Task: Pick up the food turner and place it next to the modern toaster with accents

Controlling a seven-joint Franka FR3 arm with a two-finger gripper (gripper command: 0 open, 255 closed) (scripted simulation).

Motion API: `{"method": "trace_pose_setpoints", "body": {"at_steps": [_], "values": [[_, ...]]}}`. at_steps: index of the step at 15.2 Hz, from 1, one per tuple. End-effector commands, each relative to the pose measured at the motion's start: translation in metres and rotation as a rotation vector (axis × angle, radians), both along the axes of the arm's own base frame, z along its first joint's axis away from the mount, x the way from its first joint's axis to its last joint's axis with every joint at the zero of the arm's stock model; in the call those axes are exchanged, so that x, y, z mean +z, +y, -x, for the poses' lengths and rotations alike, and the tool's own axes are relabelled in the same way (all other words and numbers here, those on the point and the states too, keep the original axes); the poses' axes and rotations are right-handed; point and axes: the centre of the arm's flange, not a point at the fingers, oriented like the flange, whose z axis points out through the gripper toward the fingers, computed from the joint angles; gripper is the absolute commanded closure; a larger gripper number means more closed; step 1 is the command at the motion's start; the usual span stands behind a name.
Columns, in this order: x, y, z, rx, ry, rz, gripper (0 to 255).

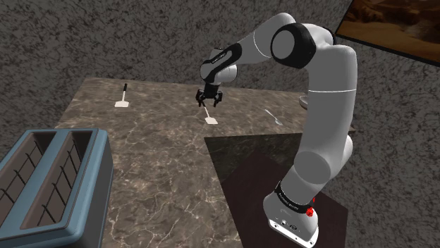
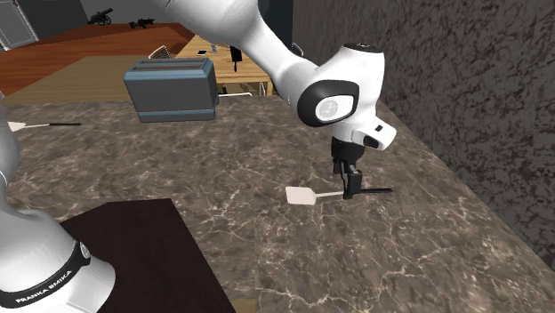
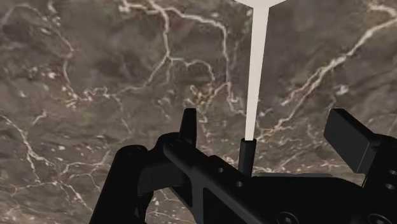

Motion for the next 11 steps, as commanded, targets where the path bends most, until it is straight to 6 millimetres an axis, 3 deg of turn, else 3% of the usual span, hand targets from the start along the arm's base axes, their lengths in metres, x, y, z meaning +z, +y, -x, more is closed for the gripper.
{"method": "trace_pose_setpoints", "body": {"at_steps": [1,2,10,11], "values": [[-0.0104,-0.0009,-0.0007,0.000,-0.001,0.000,0],[-0.0187,-0.0012,-0.0011,0.000,-0.001,0.000,0],[-0.0187,-0.0012,-0.0011,0.000,0.000,0.000,0],[-0.0187,-0.0012,-0.0011,0.000,0.000,0.000,255]]}}
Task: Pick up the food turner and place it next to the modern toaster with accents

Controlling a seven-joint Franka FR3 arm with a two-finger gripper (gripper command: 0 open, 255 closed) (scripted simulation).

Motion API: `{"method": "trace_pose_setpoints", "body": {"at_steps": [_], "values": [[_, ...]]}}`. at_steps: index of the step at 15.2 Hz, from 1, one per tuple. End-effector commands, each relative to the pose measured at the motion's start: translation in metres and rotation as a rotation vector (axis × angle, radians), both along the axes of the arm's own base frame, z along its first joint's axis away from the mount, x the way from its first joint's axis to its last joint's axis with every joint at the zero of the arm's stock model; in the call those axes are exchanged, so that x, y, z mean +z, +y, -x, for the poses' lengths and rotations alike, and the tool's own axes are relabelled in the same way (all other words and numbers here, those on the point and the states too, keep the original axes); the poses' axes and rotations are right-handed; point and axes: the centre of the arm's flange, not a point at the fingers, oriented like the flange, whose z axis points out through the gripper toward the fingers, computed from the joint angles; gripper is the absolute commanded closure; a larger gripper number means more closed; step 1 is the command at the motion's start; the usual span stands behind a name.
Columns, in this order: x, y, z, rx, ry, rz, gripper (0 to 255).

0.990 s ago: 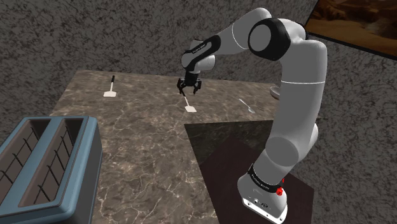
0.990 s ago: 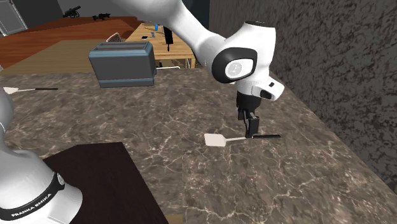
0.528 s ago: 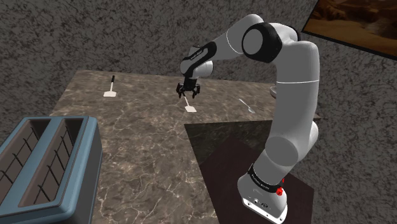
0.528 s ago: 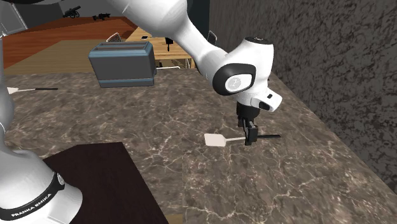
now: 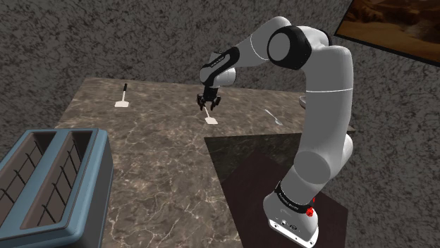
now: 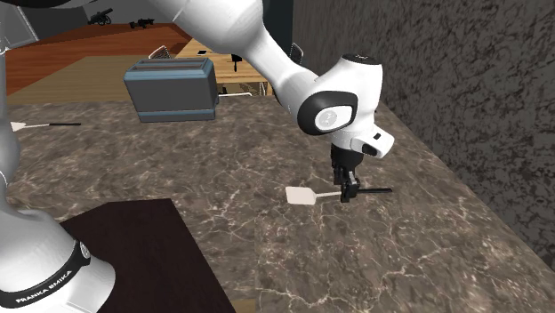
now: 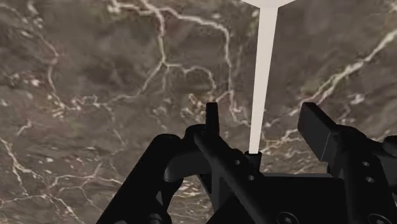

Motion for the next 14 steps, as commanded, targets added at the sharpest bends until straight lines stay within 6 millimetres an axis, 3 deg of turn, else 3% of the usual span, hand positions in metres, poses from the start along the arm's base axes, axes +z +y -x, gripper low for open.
{"method": "trace_pose_setpoints", "body": {"at_steps": [1,9,14], "values": [[0.000,0.000,0.000,0.000,0.000,0.000,255],[0.000,0.000,0.000,0.000,0.000,0.000,255],[0.026,0.000,0.000,0.000,0.000,0.000,255]]}}
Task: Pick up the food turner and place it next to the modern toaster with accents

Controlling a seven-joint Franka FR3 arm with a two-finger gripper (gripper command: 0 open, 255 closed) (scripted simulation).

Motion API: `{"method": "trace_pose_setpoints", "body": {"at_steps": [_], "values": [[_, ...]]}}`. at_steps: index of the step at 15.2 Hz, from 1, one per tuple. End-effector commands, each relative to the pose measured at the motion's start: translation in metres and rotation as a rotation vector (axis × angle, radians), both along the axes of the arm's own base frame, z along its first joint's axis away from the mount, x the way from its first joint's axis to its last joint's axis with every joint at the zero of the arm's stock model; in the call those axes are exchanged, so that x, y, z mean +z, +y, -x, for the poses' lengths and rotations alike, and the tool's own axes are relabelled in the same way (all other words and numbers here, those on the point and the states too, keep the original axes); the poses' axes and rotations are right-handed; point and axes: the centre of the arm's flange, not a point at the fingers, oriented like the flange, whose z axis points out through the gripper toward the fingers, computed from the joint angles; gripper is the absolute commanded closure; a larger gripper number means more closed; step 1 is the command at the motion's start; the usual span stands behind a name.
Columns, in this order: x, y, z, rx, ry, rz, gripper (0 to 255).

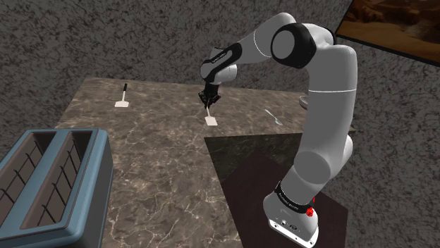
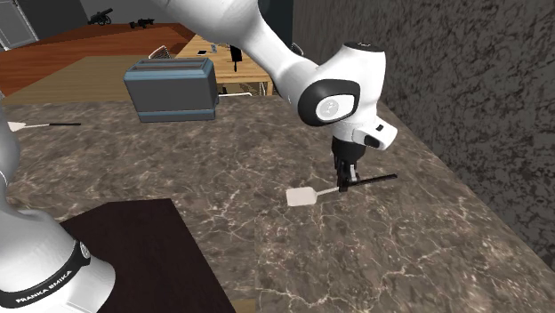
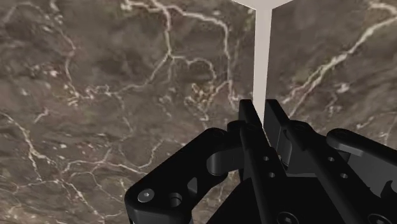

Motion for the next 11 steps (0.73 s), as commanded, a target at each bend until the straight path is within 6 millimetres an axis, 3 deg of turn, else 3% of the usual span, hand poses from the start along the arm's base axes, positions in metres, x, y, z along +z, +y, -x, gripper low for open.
{"method": "trace_pose_setpoints", "body": {"at_steps": [1,11], "values": [[0.011,0.000,-0.001,0.000,0.000,0.000,255],[0.064,0.000,-0.001,0.000,0.000,0.000,255]]}}
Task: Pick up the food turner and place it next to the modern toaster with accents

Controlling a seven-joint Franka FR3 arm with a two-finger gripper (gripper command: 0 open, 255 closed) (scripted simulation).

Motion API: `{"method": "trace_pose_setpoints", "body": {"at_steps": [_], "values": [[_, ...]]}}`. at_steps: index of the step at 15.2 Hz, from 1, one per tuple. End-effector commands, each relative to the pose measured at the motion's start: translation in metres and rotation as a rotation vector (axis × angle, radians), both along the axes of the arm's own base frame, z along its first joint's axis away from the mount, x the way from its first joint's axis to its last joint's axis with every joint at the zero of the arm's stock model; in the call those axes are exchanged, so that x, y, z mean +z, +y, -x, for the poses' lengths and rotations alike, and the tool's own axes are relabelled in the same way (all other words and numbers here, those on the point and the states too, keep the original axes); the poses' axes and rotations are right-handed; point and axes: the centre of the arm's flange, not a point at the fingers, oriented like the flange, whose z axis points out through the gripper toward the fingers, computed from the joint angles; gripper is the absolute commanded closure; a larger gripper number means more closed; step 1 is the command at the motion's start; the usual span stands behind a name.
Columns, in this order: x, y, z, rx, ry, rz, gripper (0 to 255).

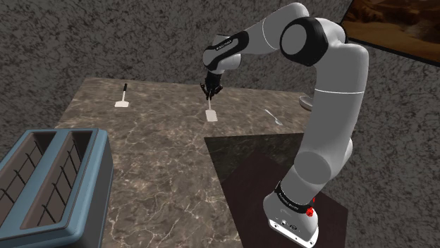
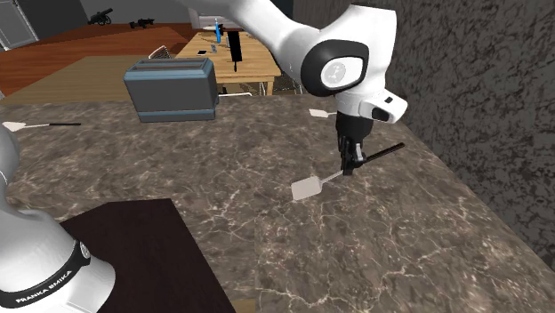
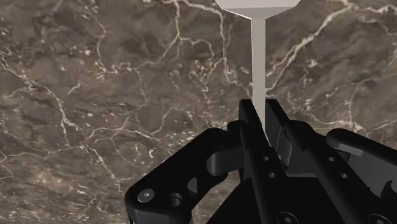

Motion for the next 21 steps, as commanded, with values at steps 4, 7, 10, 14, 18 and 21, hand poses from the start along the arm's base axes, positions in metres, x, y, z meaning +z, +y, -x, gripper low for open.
{"method": "trace_pose_setpoints", "body": {"at_steps": [4,7,10,14,18,21], "values": [[0.026,0.000,0.000,0.000,0.000,0.000,255],[0.042,0.000,0.000,0.000,0.000,0.000,255],[0.058,0.000,0.000,0.000,0.000,0.000,255],[0.079,0.000,0.000,0.000,0.000,0.000,255],[0.100,0.000,0.000,0.000,0.000,0.000,255],[0.116,0.000,0.000,0.000,0.000,0.000,255]]}}
